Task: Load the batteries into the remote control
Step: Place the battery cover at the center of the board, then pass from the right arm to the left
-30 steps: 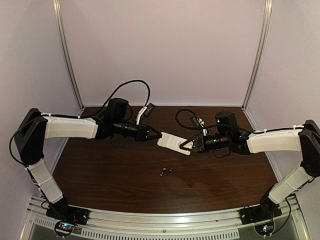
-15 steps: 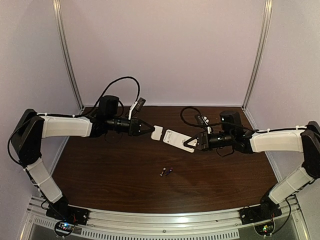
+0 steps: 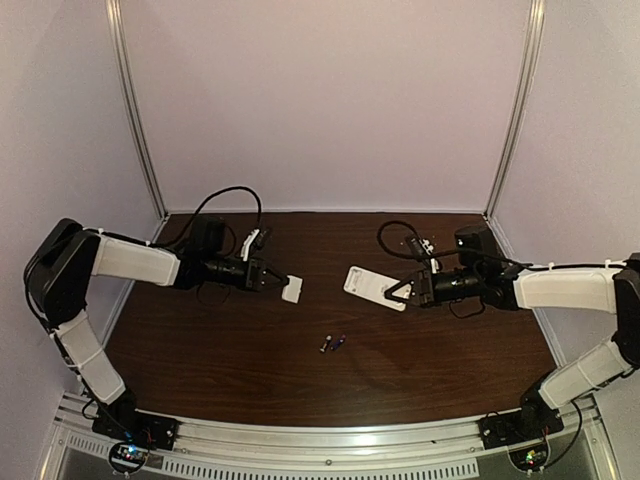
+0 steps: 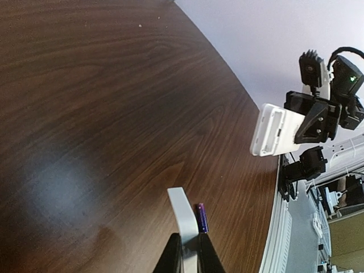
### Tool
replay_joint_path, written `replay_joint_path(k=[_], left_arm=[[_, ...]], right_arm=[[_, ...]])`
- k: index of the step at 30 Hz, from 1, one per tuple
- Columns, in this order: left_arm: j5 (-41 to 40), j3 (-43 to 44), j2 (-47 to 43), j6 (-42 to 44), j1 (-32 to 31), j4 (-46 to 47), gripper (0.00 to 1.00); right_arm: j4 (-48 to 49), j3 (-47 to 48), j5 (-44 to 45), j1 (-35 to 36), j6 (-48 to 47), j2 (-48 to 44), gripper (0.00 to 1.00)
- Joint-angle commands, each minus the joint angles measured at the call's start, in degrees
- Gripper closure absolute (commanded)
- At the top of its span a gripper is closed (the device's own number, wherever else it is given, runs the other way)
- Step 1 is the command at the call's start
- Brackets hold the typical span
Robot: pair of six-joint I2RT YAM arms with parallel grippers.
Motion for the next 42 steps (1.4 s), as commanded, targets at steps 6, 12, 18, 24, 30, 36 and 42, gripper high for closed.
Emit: replay_joint_path(k=[6,12,18,24,30,36,42], left_arm=[[-1.13,-2.58,4.60,-2.70,-0.20,1.87,1.00],[-5.12,-1.97,6.38,-1.24,-0.07,-1.17,0.92],[-7.65,-1.56,7.14,-0.84,1.74,-3.51,0.66],[-12.11,-2.33,-0.54,4.64,2.08,-3.30,0.39],[-23.36,-11.34,-22.36,21.68,-8.32,5.42,0.17],[-32.42,-16.28,-31.44,41.10,-21.74,4.49,0.13],[-40.41,-12.79,-28.46,52.02,-31.49,-1.30,0.10]], right_arm=[[-4.20,-2.14,-5.28,-0.19,-3.77,-3.40,1.00],[-7.33,-1.17,-6.37,-0.18,-5.72,-3.09,1.00],[-8.77,0.09,-6.51,-0.21,-6.07,-2.73,1.00],[-11.09,1.32,-6.97,0.24,-6.50,-1.92,1.00],[-14.19,4.09,-7.82,3.13,-7.59,-0.68,1.00],[-16.51,6.63,-9.37,6.19,-7.63,0.56,1.00],[-17.35,8.56,-10.35,10.23,-7.07,1.78,1.00]])
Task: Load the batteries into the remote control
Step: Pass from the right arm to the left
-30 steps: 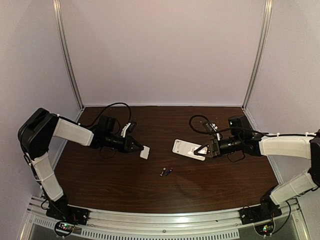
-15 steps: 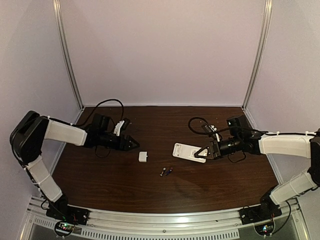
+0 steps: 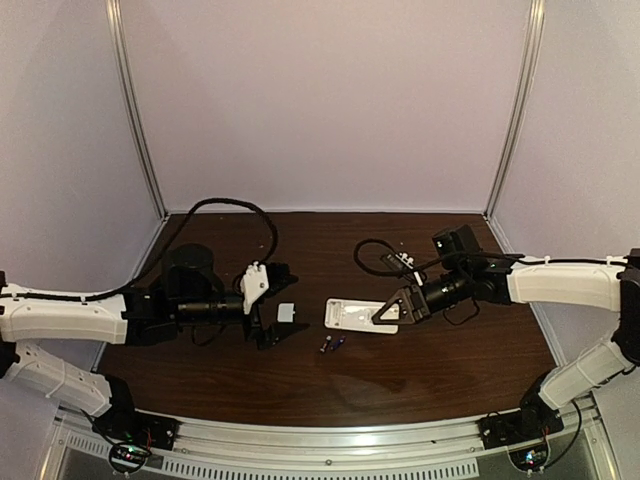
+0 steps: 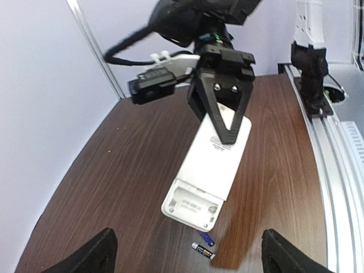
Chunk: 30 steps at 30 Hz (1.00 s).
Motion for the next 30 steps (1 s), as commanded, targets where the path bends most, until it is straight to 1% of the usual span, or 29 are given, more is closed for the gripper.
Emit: replay_joint_path(k=[1,9,13,18,21,25,30], left_arm=[[-8.68,2.06,2.99,12.78,-4.76,-3.90,0.10],[-10.65,7.73,9.12,19.09,-8.67,-9.66,0.09],[-10.32,9.32,11.89,19.54,-9.08,-11.50,0.07],[-9.01,9.67,13.34,19.29,-9.35,-12.44,0.07],[-10.12,9.80,14.34,19.03,-9.72,-12.64,0.07],[-11.66,10.65,15.22,18.49,-9.72,-13.10,0.13],[-13.05,11.87,16.22,17.93,-9.65,-13.92,0.27]], right_arm=[[-0.68,2.56,-2.08,3.48,0.11,1.33,1.00],[0.96,3.55,-3.01,6.94,2.13,2.98,1.00],[0.83,4.37,-3.46,8.05,2.30,3.61,1.00],[1.83,4.56,-3.79,8.26,2.99,4.12,1.00],[2.78,4.60,-4.33,8.33,3.52,4.31,1.00],[3.38,4.69,-5.03,8.53,4.24,4.29,1.00],[3.64,4.90,-5.75,8.55,4.61,4.02,1.00]])
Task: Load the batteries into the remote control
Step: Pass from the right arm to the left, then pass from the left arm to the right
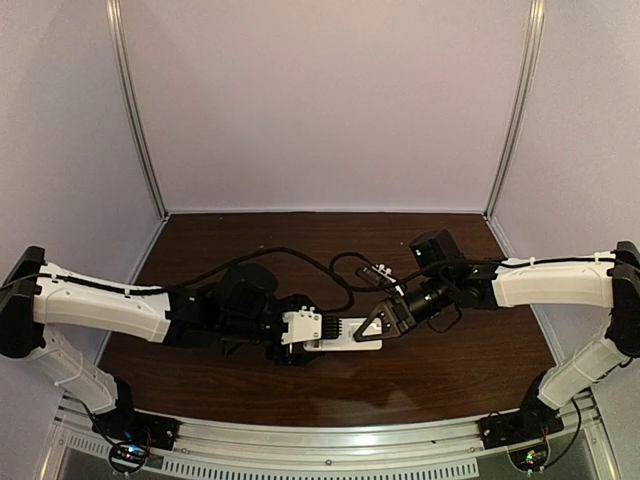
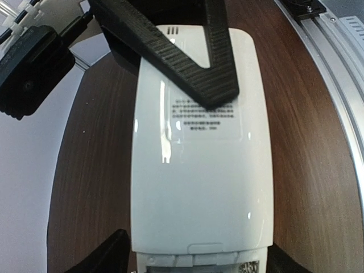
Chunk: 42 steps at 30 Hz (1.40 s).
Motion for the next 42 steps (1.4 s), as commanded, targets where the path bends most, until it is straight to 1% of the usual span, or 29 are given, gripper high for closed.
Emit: replay_joint_path(k=[1,3,4,5,7,8,9,11,13,15,19,22,25,29,33,37,39,42], left_arm=[[-1.83,2.27,1.02,-0.69,-0.21,0.22,0.30],[-3.26,2.47,1.04,-1.30,-0.18,0.64,0.39],[-4.22,2.42,1.00,-1.71,-0.15,0.88,0.44],[-4.92,2.26,0.84,-2.36,-0.22,1.65,0.47],[-6.41,1.17,0.16,-3.68,-0.22,3.96,0.53],[-7.25,0.60,-0.03,-4.52,-0.15,5.06,0.55],[-7.75,0.27,-0.29,-5.48,-0.14,5.96,0.57],[-8.43,-0.60,-0.66,-7.93,-0.07,8.37,0.60],[-9.38,-0.86,-0.66,-10.61,-0.12,10.24,0.63],[-11.01,-0.76,-0.30,-13.75,-0.07,11.97,0.63],[-14.02,-0.88,-0.08,-20.20,-0.11,16.29,0.63],[-17.08,-1.23,-0.37,-24.06,-0.05,19.40,0.67],[-18.33,-1.36,-0.35,-26.58,-0.14,21.89,0.67],[-19.28,-1.01,0.63,-28.71,-0.12,23.63,0.67],[-18.74,-0.56,1.40,-29.13,-0.12,24.51,0.67],[-18.91,0.41,2.43,-29.07,-0.08,23.94,0.68],[-18.68,0.85,2.86,-29.01,-0.11,23.76,0.68],[-18.36,1.19,3.34,-28.80,-0.13,23.50,0.68]], right_arm=[[1.93,1.85,-1.86,0.29,0.53,0.17,1.00],[2.21,1.83,-1.79,0.29,0.84,0.19,1.00],[2.60,1.77,-1.83,0.29,1.16,0.09,0.96],[3.21,1.72,-1.69,0.17,1.64,-0.17,0.85],[5.48,1.43,-1.28,-0.22,3.17,-1.06,0.71],[6.27,1.27,-0.66,-0.76,4.01,-1.74,0.58],[7.83,1.01,0.01,-1.41,4.91,-2.48,0.52],[10.70,0.59,1.19,-2.60,7.01,-3.89,0.45],[12.44,0.34,3.48,-3.27,8.25,-4.91,0.30],[14.99,-0.28,6.25,-3.56,9.55,-5.93,0.28],[19.76,-2.30,12.03,-3.67,12.22,-7.48,0.28],[26.93,-4.89,14.34,-3.66,16.64,-8.00,0.28],[34.15,-6.72,15.48,-3.58,20.90,-7.86,0.31],[41.57,-7.44,16.56,-3.28,25.75,-6.12,0.41],[48.16,-7.87,17.80,-2.89,29.97,-4.04,0.45],[49.52,-7.67,19.82,-2.64,30.90,-2.84,0.52],[49.21,-7.60,20.72,-2.63,30.79,-2.67,0.59],[48.43,-7.39,21.29,-2.61,30.64,-2.46,0.73]])
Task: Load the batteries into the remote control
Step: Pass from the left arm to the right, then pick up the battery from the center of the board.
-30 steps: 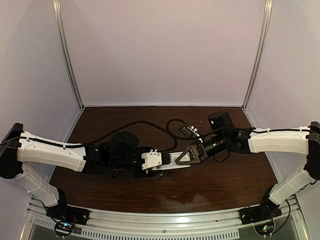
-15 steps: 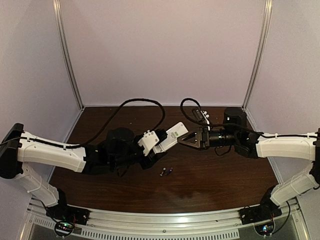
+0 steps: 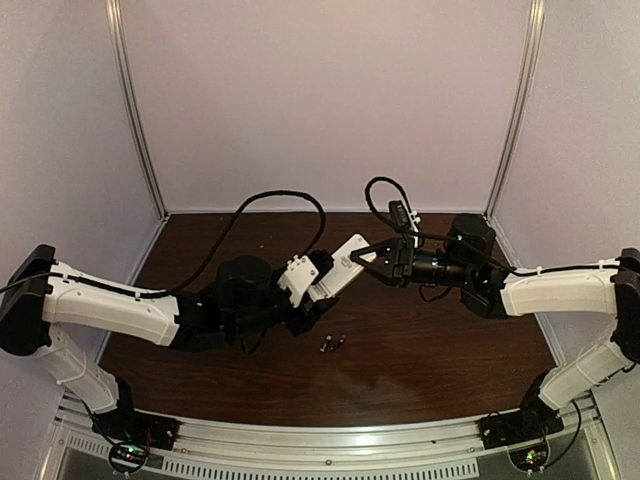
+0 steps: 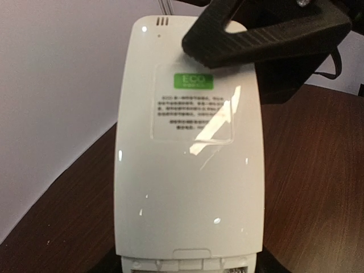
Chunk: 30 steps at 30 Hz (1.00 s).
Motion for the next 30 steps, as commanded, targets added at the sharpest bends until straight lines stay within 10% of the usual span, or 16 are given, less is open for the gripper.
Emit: replay_joint_path(k=[1,12,30], left_arm=[[-0.36,1.95,0.91,-0.66,0.06,2.61,0.66],[2.10,-3.10,-7.21,-5.86,0.15,-4.20,0.15],[26.50,3.18,4.50,-21.02,8.33,-25.61,0.38]], right_arm=[[2.03,-0.43,2.52,0.32,0.42,0.54,0.78],[-6.47,-2.82,1.69,-5.09,-5.53,-4.78,1.00],[-31.32,-6.22,-1.38,-12.41,-23.94,-18.06,1.00]])
